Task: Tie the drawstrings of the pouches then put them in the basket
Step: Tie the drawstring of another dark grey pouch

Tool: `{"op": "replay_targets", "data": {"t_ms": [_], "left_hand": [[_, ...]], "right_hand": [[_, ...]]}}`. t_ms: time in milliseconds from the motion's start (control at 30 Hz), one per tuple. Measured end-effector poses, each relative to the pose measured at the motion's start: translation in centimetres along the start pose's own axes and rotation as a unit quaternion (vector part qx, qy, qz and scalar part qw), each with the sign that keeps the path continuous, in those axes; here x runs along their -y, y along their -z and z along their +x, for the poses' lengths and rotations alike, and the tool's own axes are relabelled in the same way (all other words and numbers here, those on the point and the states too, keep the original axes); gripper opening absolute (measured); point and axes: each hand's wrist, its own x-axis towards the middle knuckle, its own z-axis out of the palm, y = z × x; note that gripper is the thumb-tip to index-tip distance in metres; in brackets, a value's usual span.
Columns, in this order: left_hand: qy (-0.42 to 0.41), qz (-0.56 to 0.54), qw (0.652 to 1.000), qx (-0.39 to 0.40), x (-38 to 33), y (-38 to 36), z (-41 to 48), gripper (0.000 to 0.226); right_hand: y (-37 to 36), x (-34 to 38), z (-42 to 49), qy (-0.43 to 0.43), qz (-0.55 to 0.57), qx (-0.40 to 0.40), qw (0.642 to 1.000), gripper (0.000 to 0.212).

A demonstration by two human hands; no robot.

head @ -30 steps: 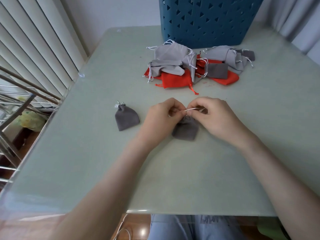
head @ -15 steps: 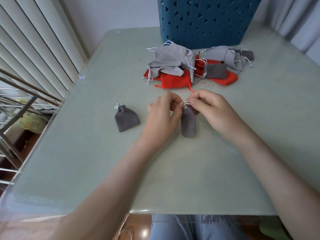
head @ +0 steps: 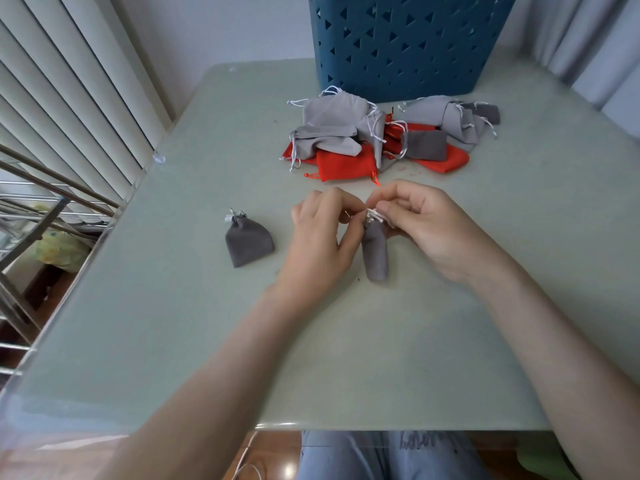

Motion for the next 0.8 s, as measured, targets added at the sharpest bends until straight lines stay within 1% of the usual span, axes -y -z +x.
{"op": "replay_targets", "data": {"t_ms": [100, 267, 467, 667, 800], "left_hand": [[-0.024, 0.004, 1.0, -0.002, -0.04, 0.03, -0.08, 0.009], [-0.034, 0.025, 0.999, -0.007, -0.19, 0.1, -0.12, 0.011], [-0.017, 0.043, 0.999, -0.028, -0.09, -0.12, -0.28, 0.011], [-0.002, 0.021, 0.999, -0.025, -0.21, -0.13, -0.13, 0.01], [0.015, 0.023, 0.999, -0.024, 0.13, -0.08, 0.22, 0.011]], "right_hand": [[0.2, -0.13, 0.16, -0.026, 0.029, 0.028, 0.999, 0.024], [0.32, -0.04, 0.2, -0.002, 0.022, 0.034, 0.999, 0.025], [-0.1, -0.14, 0.32, 0.033, -0.025, 0.008, 0.999, 0.024], [-0.02, -0.38, 0.02, 0.066, -0.078, -0.032, 0.994, 0.027], [-0.19, -0.65, 0.11, 0.069, -0.103, -0.037, 0.992, 0.022]]}}
